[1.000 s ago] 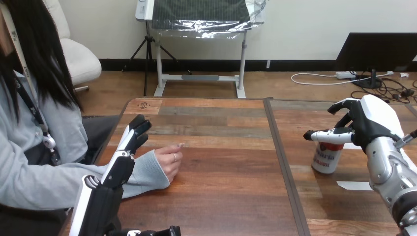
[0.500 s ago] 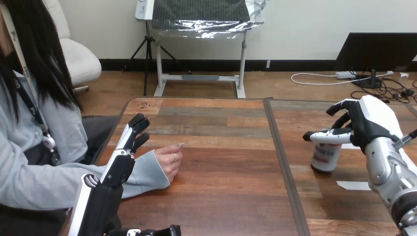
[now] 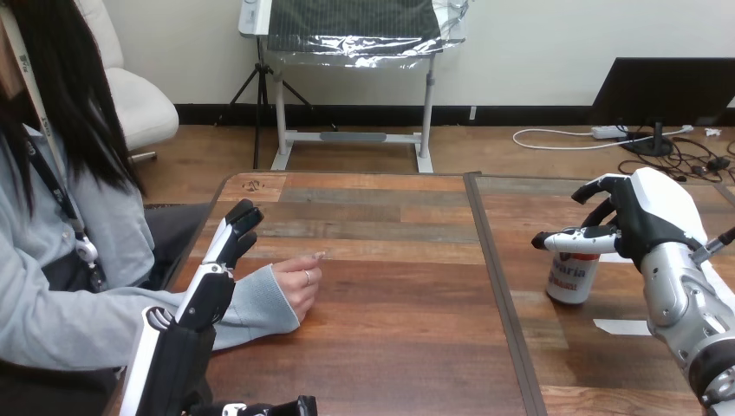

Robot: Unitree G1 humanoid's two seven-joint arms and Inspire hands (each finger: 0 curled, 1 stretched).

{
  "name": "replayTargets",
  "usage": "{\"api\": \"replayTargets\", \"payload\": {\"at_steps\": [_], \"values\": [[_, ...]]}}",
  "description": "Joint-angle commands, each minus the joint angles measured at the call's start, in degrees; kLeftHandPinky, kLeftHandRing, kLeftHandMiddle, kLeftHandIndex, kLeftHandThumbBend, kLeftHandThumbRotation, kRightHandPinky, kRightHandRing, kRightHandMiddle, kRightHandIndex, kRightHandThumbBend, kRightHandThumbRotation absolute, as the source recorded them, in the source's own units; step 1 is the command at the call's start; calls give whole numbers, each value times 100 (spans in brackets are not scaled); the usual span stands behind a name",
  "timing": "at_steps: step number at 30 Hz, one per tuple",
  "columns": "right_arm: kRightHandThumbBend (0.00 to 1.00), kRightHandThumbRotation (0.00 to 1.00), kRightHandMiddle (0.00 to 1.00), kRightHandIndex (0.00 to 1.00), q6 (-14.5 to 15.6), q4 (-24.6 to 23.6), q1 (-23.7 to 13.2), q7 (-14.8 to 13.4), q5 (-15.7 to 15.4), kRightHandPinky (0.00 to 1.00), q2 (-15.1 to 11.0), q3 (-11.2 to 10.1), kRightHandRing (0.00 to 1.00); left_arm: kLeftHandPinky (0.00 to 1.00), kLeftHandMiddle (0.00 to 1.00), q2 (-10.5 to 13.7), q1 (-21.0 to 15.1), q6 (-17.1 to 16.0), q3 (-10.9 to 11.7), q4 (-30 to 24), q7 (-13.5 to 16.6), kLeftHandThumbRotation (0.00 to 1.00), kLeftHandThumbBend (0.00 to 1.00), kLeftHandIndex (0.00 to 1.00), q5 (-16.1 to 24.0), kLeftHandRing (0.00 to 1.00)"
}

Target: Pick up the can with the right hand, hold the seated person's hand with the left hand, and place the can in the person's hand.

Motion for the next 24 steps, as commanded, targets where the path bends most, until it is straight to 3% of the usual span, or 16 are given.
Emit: {"api": "replayTargets", "payload": {"at_steps": [1, 5, 16, 24], "values": [[96, 37, 54, 72, -85, -193, 34, 13, 80, 45, 166, 14, 49, 92, 97, -66, -379, -61, 121, -15, 63, 57, 100, 92, 76, 97], [96, 37, 49, 72, -145, -216, 51, -26, 74, 42, 153, 21, 46, 91, 97, -68, -371, -27, 76, -23, 68, 57, 100, 92, 35, 98], [99, 44, 58, 73, -232, -301, 77, -51, 75, 49, 122, 21, 53, 93, 98, -44, -395, 37, -11, -13, 44, 56, 100, 92, -61, 98], [100, 47, 58, 74, -361, -390, 108, -74, 156, 45, 104, -54, 49, 96, 99, -33, -436, 27, -15, 35, 32, 55, 100, 93, -57, 99]]}}
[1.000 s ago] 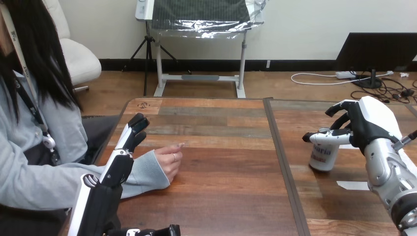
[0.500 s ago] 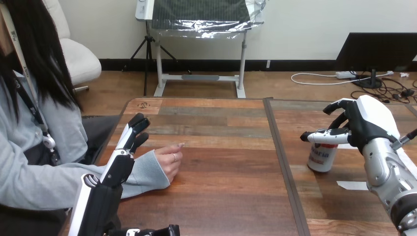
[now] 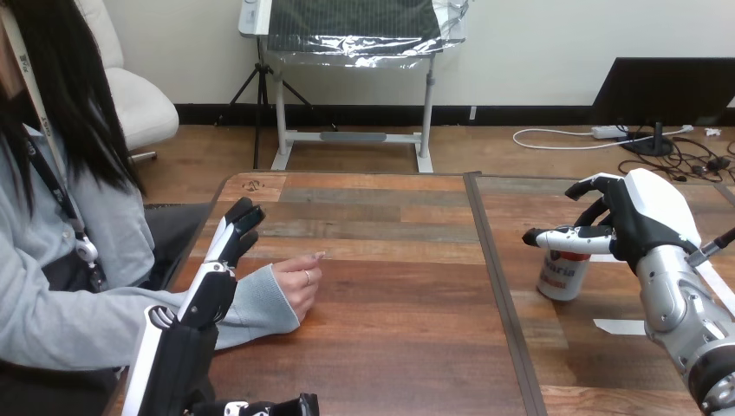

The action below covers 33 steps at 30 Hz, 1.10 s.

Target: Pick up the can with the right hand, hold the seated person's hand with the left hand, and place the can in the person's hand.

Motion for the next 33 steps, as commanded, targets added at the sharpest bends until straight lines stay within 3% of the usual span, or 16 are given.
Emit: {"api": "replayTargets", "payload": {"at_steps": [1, 7, 16, 19, 24, 33], "values": [[100, 47, 58, 74, -175, -291, -7, -59, 152, 45, 90, -65, 49, 96, 99, -19, -407, 13, 37, 18, 35, 55, 100, 93, -23, 99], [100, 46, 54, 74, -293, -367, 31, -125, 254, 42, 71, -105, 47, 97, 99, -19, -418, 34, 24, 17, 30, 55, 100, 93, -29, 100], [100, 48, 59, 75, -401, -509, 96, -123, 381, 46, 35, -153, 53, 95, 99, -54, -465, 4, 39, 80, 41, 55, 100, 93, -25, 99], [100, 49, 56, 75, -452, -573, 127, -180, 407, 43, 28, -163, 50, 96, 99, -74, -491, -21, 87, 118, 53, 55, 100, 93, 22, 99], [100, 48, 39, 74, -517, -649, 165, -225, 479, 28, 25, -197, 34, 94, 98, -100, -512, -25, 124, 138, 68, 56, 100, 92, 62, 98], [100, 47, 27, 74, -574, -871, 254, -302, 486, 16, -8, -205, 21, 95, 98, -103, -584, -51, 88, 193, 61, 55, 100, 92, 24, 98]]}}
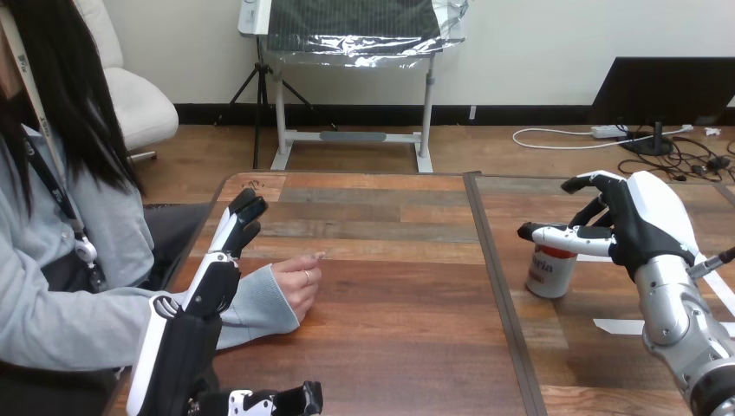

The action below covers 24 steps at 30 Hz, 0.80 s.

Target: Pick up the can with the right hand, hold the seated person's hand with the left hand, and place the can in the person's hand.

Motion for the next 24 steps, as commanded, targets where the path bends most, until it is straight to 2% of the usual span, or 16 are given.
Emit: {"api": "replayTargets", "payload": {"at_steps": [1, 4, 9, 18, 21, 24], "values": [[100, 47, 26, 74, -184, -438, -157, -155, 68, 15, -12, -79, 21, 95, 98, -54, -374, -64, 76, 45, 58, 55, 100, 92, 10, 97], [100, 46, 33, 75, -200, -504, -125, -171, 57, 18, -22, -91, 26, 95, 97, -73, -389, -74, 126, 64, 69, 56, 100, 92, 59, 97], [100, 46, 50, 75, -245, -639, -61, -195, 72, 30, -35, -125, 42, 96, 97, -76, -432, -110, 103, 125, 66, 56, 100, 92, 27, 96], [100, 45, 57, 75, -270, -964, 75, -229, 135, 37, -49, -229, 49, 95, 96, -79, -495, -118, 3, 205, 51, 54, 100, 91, -122, 97], [100, 46, 61, 75, -309, -1095, 126, -287, 103, 39, -75, -230, 51, 95, 97, -17, -510, -77, -171, 205, -11, 53, 100, 91, -303, 98], [100, 47, 66, 75, -295, -1206, 163, -253, 130, 44, -89, -264, 56, 96, 97, -14, -506, -40, -141, 199, -16, 53, 100, 91, -287, 99]]}}
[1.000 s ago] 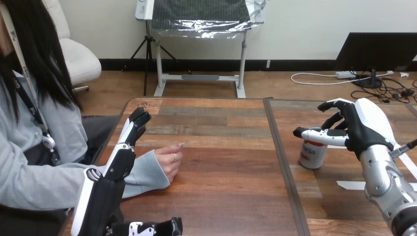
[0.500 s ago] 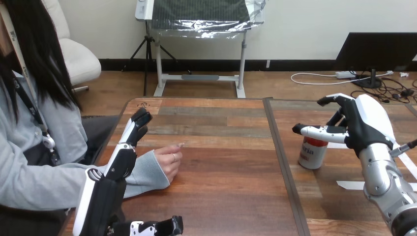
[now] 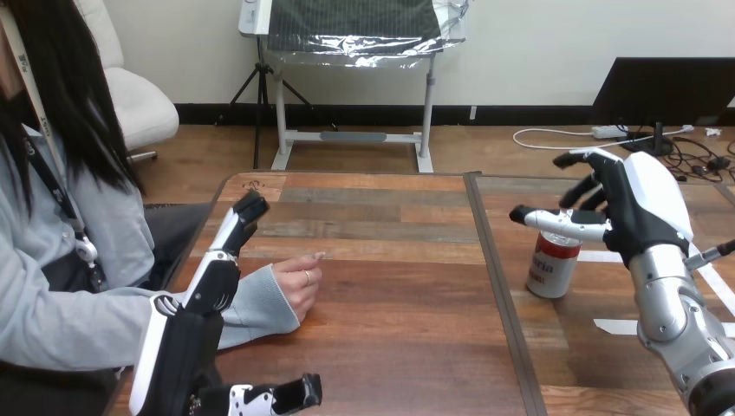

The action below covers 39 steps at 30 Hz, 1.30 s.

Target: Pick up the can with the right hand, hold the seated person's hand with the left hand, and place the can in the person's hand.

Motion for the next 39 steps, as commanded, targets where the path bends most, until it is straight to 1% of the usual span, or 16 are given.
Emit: {"api": "replayTargets", "payload": {"at_steps": [1, 3, 7, 9, 12, 16, 19, 20, 24, 25, 28, 29, 31, 33, 36, 39], "values": [[100, 47, 67, 75, -123, -470, -83, -109, 115, 46, -93, -161, 58, 96, 97, 32, -401, -24, -58, 7, -18, 53, 100, 91, -134, 99], [100, 46, 70, 75, -121, -529, -61, -91, 124, 50, -102, -183, 61, 96, 97, 26, -408, -19, -53, 13, -27, 54, 100, 91, -153, 98], [100, 46, 73, 75, -176, -609, -34, -109, 142, 52, -127, -233, 63, 96, 96, 16, -417, -20, 0, 21, -29, 54, 100, 91, -118, 98], [100, 46, 73, 75, -153, -663, -21, -75, 156, 50, -130, -261, 60, 96, 96, 21, -428, -29, -5, 33, -37, 54, 100, 91, -132, 98], [100, 46, 75, 76, -90, -762, 4, -58, 170, 46, -133, -304, 57, 95, 96, -8, -463, -114, 125, 85, -11, 55, 100, 91, 3, 97], [100, 46, 74, 76, -145, -736, -14, -126, 155, 43, -163, -317, 53, 95, 96, 11, -473, -98, 103, 93, -24, 55, 100, 90, -20, 96], [100, 46, 74, 76, -159, -700, -33, -140, 175, 38, -167, -345, 48, 94, 96, 11, -475, -92, 114, 98, -24, 55, 100, 90, -18, 96], [100, 47, 75, 76, -155, -695, -39, -135, 184, 35, -167, -354, 45, 94, 96, 14, -478, -96, 114, 102, -25, 55, 100, 90, -20, 96], [100, 47, 76, 76, -166, -621, -75, -120, 239, 31, -162, -402, 41, 92, 95, 29, -486, -95, 85, 117, -36, 54, 100, 90, -66, 96], [100, 47, 76, 77, -215, -585, -86, -131, 253, 30, -167, -413, 41, 92, 95, 24, -484, -87, 95, 119, -32, 54, 100, 90, -62, 96], [100, 47, 76, 77, -304, -514, -108, -137, 300, 31, -166, -441, 43, 92, 95, 29, -482, -70, 102, 120, -32, 55, 100, 90, -67, 95], [100, 47, 76, 77, -320, -493, -117, -127, 325, 35, -160, -457, 47, 92, 95, 38, -482, -66, 93, 118, -37, 55, 100, 90, -77, 96], [100, 47, 77, 78, -380, -416, -144, -88, 390, 37, -148, -499, 50, 92, 95, 55, -491, -81, 55, 127, -51, 55, 100, 90, -125, 96], [100, 47, 77, 79, -439, -344, -168, -52, 437, 38, -138, -534, 51, 92, 95, 69, -503, -104, 17, 143, -64, 55, 100, 90, -179, 96], [100, 47, 79, 80, -548, -164, -225, -38, 494, 39, -129, -569, 52, 92, 95, 79, -501, -93, 42, 147, -68, 55, 100, 90, -166, 96], [100, 47, 80, 82, -574, 0, -283, -38, 550, 42, -111, -591, 54, 91, 95, 123, -478, -42, -19, 106, -102, 54, 100, 90, -234, 96]]}}
